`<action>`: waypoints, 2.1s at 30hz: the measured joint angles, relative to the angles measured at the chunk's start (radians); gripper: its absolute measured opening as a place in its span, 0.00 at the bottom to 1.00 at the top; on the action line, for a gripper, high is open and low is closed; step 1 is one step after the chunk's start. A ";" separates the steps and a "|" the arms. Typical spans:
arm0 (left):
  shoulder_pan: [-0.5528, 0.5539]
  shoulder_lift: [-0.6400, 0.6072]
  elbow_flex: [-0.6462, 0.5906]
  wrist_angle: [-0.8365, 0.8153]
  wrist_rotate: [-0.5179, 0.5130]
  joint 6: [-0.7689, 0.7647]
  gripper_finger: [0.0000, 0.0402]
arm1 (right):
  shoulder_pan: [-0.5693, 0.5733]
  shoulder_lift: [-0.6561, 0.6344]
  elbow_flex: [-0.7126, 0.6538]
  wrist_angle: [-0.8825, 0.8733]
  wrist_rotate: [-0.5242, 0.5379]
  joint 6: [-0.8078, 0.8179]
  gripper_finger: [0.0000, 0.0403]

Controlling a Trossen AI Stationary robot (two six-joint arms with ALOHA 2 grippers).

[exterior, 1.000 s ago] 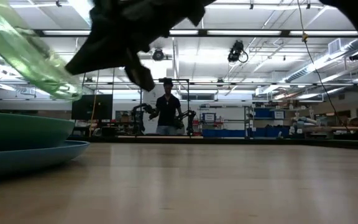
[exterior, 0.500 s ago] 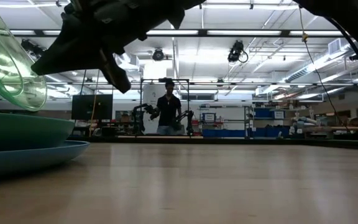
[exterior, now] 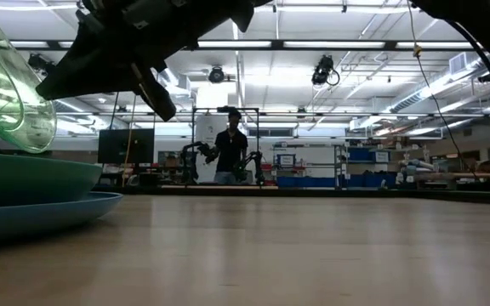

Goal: Stack plastic plates
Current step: Stack the transparent yellow plate on the transparent blue plate

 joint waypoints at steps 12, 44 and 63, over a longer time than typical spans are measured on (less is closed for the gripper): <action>-0.052 0.000 0.000 -0.102 0.078 -0.062 0.42 | -0.027 -0.054 0.000 -0.151 -0.049 -0.037 0.01; -0.106 -0.100 -0.001 -0.159 0.106 -0.097 0.42 | -0.005 -0.039 0.001 -0.055 -0.023 0.035 0.01; -0.105 -0.110 -0.001 -0.146 0.050 -0.072 0.42 | -0.002 0.032 -0.001 0.018 -0.059 -0.003 0.02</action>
